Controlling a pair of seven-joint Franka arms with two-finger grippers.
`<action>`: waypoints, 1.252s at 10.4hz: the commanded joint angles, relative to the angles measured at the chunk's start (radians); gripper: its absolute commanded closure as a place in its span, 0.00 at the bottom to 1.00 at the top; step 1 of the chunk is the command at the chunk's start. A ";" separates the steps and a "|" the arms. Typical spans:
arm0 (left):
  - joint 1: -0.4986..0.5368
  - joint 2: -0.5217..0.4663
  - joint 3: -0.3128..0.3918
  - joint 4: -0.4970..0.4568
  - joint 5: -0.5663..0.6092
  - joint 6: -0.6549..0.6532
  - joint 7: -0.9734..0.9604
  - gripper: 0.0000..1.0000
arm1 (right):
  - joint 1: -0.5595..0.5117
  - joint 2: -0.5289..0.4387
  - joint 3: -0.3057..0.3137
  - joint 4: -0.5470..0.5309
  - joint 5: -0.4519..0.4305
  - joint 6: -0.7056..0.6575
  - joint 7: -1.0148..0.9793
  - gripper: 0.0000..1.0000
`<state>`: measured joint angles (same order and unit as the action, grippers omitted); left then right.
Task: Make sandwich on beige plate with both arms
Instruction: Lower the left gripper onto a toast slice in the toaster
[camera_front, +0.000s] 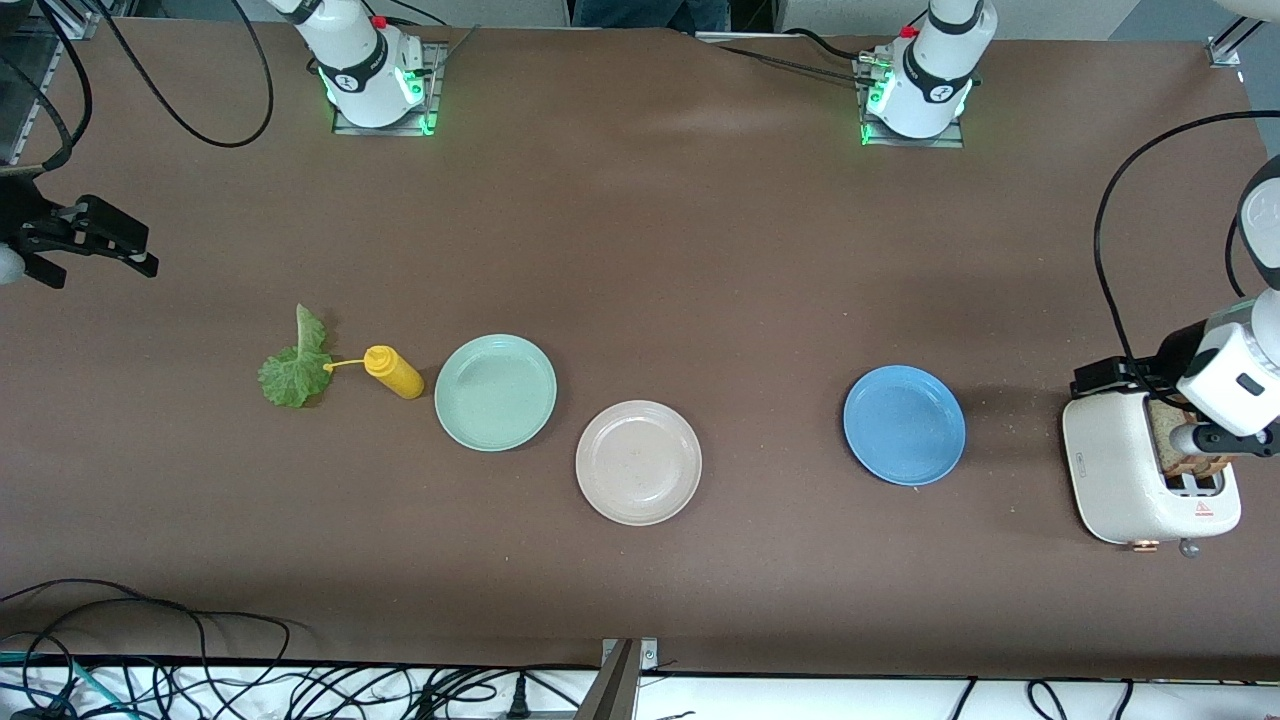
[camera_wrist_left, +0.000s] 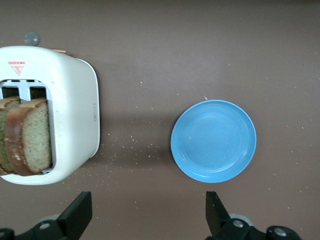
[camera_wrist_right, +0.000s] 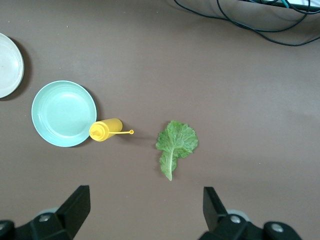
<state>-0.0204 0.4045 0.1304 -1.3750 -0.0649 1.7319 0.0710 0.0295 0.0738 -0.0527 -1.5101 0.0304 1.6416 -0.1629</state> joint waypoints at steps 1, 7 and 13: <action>0.043 0.042 0.000 0.031 0.020 0.027 0.064 0.00 | 0.001 -0.006 0.005 0.010 -0.001 -0.003 0.006 0.00; 0.174 0.114 0.006 0.037 0.079 0.121 0.165 0.00 | 0.001 -0.008 0.001 0.010 -0.001 -0.011 0.005 0.00; 0.208 0.157 0.003 0.014 0.080 0.153 0.207 0.00 | 0.001 -0.008 0.002 0.011 -0.001 -0.005 0.008 0.00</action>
<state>0.1839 0.5539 0.1413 -1.3753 -0.0087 1.9010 0.2631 0.0298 0.0727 -0.0522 -1.5096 0.0304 1.6416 -0.1628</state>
